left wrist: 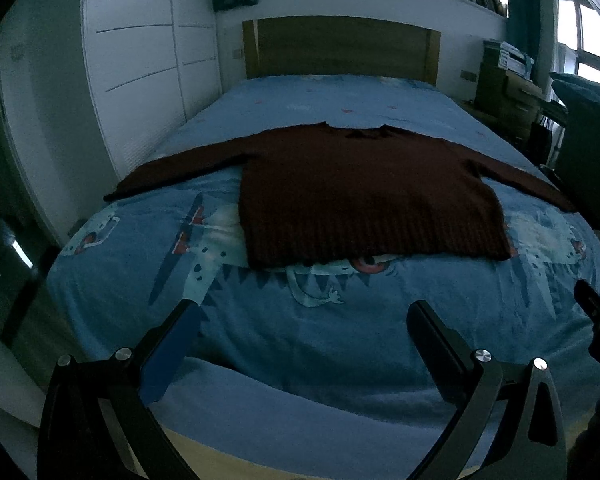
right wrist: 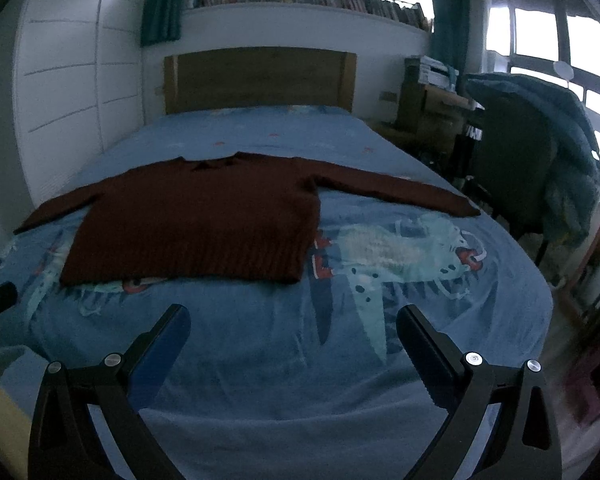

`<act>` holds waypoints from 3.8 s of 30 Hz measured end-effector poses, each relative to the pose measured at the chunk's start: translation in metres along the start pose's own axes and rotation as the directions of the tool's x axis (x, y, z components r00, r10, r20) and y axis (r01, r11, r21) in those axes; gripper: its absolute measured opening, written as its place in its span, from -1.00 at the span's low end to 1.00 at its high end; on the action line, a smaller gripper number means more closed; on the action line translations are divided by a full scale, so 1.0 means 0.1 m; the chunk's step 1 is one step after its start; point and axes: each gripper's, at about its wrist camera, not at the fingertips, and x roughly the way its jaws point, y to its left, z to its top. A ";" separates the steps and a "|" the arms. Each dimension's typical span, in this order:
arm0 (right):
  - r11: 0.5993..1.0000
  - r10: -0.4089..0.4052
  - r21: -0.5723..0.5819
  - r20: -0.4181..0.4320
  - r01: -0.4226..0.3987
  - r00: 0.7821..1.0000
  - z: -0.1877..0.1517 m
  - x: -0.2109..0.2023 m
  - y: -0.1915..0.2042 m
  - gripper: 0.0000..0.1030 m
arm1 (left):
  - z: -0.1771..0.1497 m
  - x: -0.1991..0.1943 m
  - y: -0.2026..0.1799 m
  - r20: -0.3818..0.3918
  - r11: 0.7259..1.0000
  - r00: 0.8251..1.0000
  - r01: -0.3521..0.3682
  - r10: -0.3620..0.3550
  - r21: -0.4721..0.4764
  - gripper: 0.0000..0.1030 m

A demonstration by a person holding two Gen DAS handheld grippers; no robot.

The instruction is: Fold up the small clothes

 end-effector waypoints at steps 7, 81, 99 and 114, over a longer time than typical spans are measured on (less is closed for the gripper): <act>1.000 0.017 0.001 0.013 -0.017 1.000 0.02 -0.06 0.01 1.00 | 0.01 -0.02 -0.02 0.000 1.000 1.000 -0.006 0.006 0.001 0.98; 0.967 0.081 0.252 -0.123 -0.048 0.989 0.92 1.25 -0.98 1.00 | 0.82 0.61 0.50 -0.149 0.989 0.980 -0.141 0.133 -0.040 0.98; 0.801 0.046 0.592 -0.216 0.093 0.975 1.05 2.83 -2.73 0.95 | 1.24 1.19 0.73 -0.187 0.954 0.951 -0.273 0.248 -0.124 0.98; 0.588 0.058 0.806 -0.125 0.068 0.990 0.97 3.43 -3.75 0.53 | 1.33 1.59 0.59 -0.227 0.960 0.954 -0.236 0.198 -0.152 0.97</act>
